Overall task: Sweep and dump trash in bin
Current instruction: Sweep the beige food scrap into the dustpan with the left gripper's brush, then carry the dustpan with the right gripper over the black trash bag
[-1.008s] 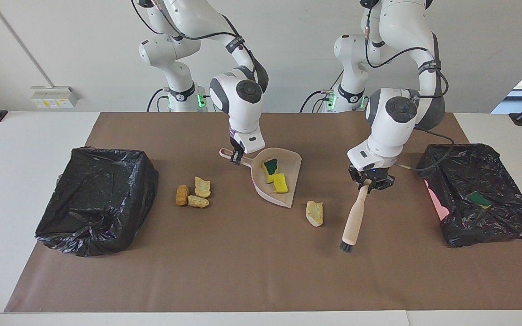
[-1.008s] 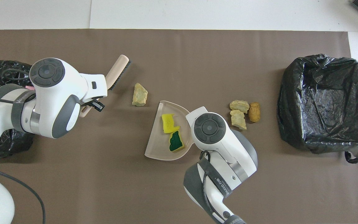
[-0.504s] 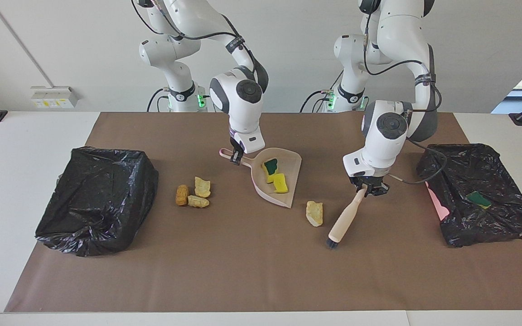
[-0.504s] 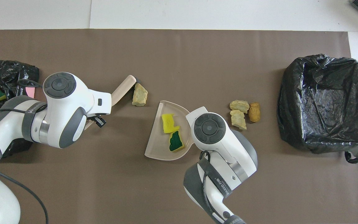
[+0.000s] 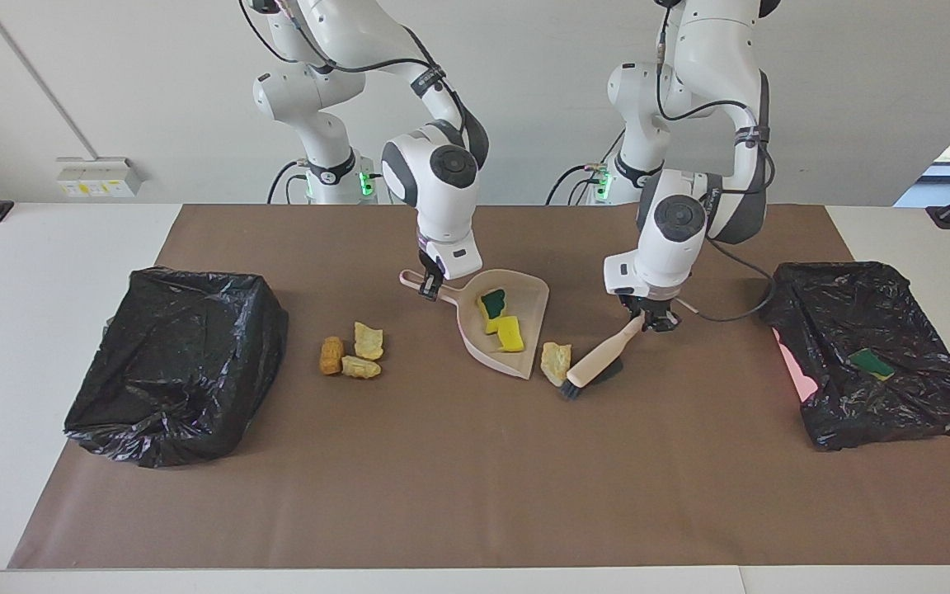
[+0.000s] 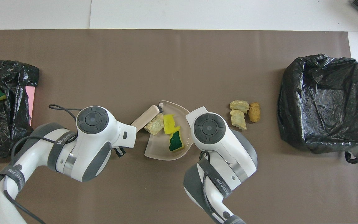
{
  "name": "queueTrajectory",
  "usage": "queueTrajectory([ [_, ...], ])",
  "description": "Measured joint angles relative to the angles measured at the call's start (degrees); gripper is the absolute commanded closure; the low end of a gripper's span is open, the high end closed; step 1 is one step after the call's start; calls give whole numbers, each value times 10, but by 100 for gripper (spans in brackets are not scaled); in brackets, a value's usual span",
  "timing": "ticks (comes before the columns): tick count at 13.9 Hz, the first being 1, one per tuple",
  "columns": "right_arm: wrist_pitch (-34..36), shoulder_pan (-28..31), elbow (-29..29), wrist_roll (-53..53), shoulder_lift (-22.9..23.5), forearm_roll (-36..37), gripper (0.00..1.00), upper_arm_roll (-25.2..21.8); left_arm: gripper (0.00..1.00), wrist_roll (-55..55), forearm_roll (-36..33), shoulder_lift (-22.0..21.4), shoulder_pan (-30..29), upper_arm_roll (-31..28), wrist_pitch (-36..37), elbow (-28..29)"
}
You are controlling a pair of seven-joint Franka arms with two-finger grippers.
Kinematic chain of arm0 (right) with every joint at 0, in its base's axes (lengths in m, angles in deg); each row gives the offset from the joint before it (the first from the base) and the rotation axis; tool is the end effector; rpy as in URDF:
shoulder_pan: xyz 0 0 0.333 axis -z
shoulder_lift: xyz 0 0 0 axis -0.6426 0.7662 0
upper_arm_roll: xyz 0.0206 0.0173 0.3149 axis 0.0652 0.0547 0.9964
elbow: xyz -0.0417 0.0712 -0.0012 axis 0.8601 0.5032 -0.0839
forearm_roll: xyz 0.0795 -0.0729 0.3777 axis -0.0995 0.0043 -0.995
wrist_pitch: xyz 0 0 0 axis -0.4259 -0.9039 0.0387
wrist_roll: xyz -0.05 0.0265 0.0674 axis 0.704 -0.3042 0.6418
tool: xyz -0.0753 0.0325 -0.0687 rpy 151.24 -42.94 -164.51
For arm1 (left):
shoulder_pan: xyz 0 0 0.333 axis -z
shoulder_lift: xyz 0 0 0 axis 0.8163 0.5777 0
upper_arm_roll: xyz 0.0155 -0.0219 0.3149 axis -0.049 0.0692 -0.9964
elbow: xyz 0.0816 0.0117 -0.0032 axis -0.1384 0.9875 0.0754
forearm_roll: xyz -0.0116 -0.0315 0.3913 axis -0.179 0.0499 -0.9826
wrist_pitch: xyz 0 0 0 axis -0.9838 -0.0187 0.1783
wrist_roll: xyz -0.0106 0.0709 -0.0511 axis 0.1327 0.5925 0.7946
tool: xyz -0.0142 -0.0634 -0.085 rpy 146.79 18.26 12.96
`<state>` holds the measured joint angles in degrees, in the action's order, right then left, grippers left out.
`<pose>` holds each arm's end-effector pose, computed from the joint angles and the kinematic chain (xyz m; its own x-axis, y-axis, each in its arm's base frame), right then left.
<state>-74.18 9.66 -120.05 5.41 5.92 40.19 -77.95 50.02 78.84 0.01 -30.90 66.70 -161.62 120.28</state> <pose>0.4818 0.3032 0.3451 0.3115 0.9374 -0.1559 0.9475 -0.3188 -0.0235 0.4568 -0.2370 0.3200 0.5476 -0.8173 -0.1790 -0.8257 -0.5625 0.0422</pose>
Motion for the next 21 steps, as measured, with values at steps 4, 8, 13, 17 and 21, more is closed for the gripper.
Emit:
queueTrajectory([
  [4,0,0,-1,-3,0,0,100,0,100,146,38,-13,48,1,18,5],
  [8,0,0,-1,-3,0,0,100,0,100,347,44,-14,49,-4,64,-29],
  [13,4,3,1,-3,-5,0,100,0,100,468,57,-14,50,-4,109,-39],
  [17,48,44,8,12,-50,0,100,-1,100,515,118,-17,57,-2,168,-40],
  [21,83,123,9,68,-123,1,100,-4,100,597,172,-35,135,2,170,-27],
])
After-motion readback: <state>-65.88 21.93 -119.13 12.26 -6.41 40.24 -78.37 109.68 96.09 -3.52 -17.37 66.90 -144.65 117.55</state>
